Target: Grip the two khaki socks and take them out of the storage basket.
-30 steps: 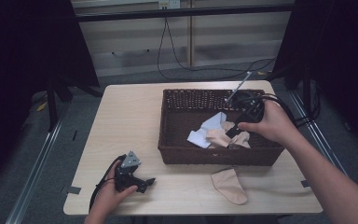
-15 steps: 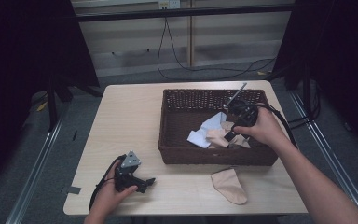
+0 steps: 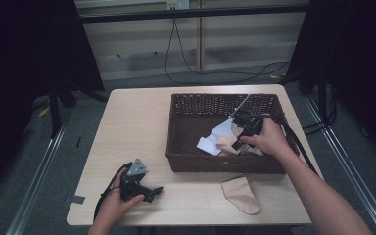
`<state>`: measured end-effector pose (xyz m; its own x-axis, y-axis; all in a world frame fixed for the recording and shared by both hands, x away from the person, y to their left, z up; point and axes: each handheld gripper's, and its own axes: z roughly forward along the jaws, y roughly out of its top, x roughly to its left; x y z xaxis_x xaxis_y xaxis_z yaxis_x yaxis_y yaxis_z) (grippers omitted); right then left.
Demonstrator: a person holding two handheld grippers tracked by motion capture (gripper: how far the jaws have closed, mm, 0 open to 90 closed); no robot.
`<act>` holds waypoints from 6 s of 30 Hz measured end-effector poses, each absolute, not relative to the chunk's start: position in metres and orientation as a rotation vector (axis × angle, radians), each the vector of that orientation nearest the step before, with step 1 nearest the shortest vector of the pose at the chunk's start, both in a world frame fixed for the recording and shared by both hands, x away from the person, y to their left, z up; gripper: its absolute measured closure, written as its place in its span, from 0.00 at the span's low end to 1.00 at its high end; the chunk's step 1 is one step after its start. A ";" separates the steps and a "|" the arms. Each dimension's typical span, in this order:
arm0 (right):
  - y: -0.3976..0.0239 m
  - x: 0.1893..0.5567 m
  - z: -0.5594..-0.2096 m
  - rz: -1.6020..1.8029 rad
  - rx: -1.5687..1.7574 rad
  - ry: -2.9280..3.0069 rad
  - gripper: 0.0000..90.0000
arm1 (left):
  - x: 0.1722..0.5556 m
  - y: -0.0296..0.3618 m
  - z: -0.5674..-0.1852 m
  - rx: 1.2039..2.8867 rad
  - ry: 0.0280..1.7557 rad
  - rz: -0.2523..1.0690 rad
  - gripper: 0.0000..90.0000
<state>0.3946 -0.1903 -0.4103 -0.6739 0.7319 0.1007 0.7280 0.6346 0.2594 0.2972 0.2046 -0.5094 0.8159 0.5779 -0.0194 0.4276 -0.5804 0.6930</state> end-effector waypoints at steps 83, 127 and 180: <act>-0.211 0.338 -0.273 0.567 1.020 3.002 0.87 | 0.297 0.205 -0.509 2.274 0.735 0.277 0.00; -0.182 0.288 -0.335 0.503 0.812 3.120 0.87 | 0.297 0.205 -0.509 2.282 0.731 0.272 0.00; -0.213 0.259 -0.391 0.609 0.866 3.070 0.20 | 0.297 0.205 -0.509 2.276 0.732 0.274 0.00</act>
<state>0.2585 -0.2134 -0.3907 -0.8526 0.4830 0.1994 0.5225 0.7880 0.3256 0.2969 0.2050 -0.5094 0.8162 0.5775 -0.0163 0.4248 -0.5807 0.6945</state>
